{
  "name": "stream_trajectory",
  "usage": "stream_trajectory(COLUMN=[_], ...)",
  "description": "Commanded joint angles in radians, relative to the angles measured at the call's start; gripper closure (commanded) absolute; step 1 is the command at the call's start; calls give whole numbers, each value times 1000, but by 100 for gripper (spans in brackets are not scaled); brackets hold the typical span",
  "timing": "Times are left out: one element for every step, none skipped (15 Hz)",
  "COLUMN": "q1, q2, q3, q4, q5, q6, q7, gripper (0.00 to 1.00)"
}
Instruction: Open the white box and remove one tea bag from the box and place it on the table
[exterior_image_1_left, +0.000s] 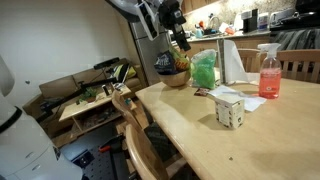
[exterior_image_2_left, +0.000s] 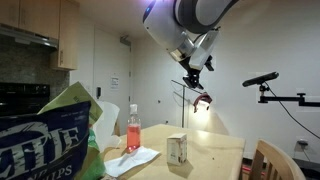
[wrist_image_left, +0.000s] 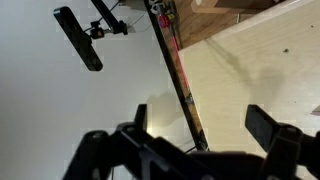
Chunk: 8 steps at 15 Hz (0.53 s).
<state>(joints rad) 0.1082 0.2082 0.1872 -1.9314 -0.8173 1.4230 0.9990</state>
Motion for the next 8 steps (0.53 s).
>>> stream_trajectory(q1=[13,12,11,7,5,5,9,9], q2=[60,75,90,108,133,150,175,192], q3=[-30,-37,-45,-53,-63,-71,-81,-89], q4=[14,14,16,20,32,37,52,60], q5=[-27,-31,-31,-29,-27,-19,-15,-10], q6=[144,198,246,298,334,369,383,406], q7=[-106,-134,-156,-189,-216,-247,-273,-302], gripper=[0,0,0,0,0,0,0,0])
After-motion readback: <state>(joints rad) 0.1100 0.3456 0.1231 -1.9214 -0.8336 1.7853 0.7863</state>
